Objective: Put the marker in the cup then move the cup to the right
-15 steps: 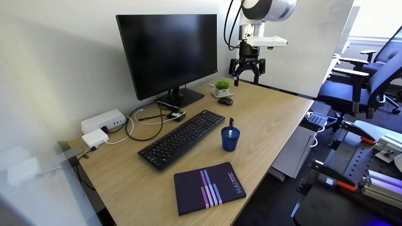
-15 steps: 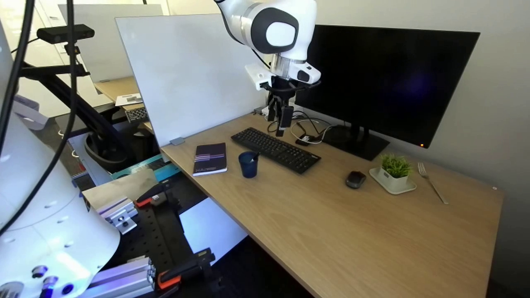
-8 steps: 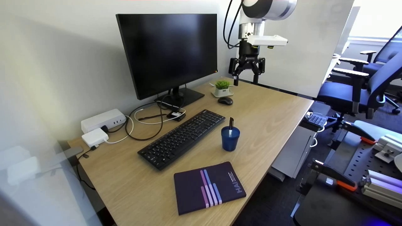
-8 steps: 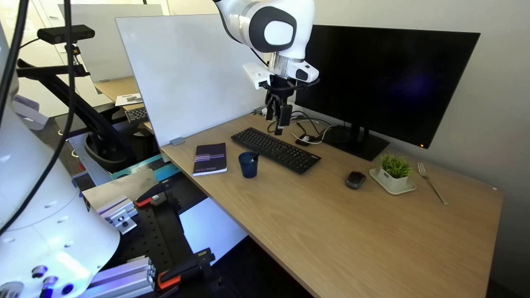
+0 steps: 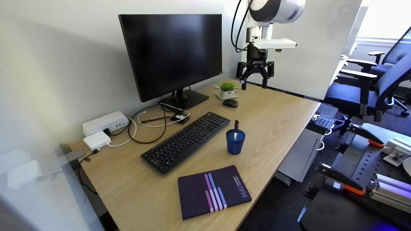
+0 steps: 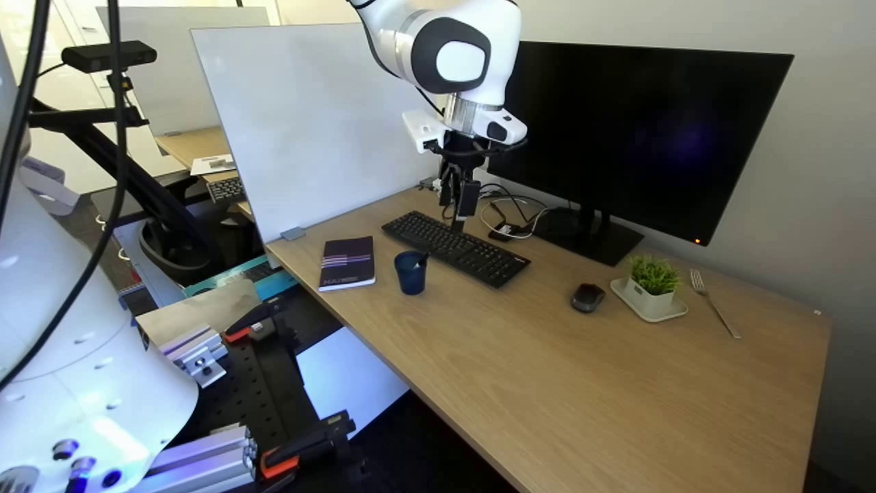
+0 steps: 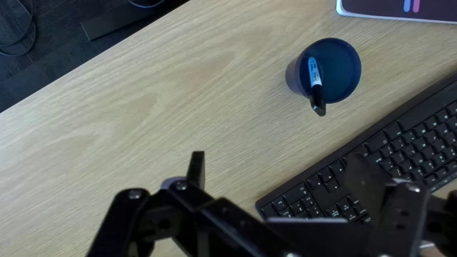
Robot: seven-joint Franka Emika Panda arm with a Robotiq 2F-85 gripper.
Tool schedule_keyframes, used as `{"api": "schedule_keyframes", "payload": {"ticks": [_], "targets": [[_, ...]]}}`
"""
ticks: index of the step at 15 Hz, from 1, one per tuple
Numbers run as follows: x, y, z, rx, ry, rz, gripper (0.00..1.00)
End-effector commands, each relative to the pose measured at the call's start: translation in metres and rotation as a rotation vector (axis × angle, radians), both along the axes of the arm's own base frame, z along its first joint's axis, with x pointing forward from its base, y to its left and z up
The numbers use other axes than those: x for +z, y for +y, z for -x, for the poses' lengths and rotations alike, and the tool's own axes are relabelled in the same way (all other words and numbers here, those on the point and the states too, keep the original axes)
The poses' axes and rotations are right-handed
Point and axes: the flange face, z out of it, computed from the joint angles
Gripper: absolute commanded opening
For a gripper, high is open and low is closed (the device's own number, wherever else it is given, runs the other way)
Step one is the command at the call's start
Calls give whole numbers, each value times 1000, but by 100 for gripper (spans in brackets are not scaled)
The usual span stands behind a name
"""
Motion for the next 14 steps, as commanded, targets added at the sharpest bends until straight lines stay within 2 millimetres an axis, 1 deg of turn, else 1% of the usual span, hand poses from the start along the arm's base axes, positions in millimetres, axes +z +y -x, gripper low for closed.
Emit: {"api": "schedule_keyframes", "payload": {"ticks": [1, 3, 6, 9, 11, 14], "targets": [[0, 14, 5, -18, 18, 5, 100], [-1, 28, 6, -20, 30, 5, 100], [-2, 57, 10, -24, 46, 11, 100], [-7, 85, 19, -41, 76, 17, 100], [-13, 98, 27, -56, 98, 23, 100], [-26, 110, 40, -79, 116, 41, 100]]}}
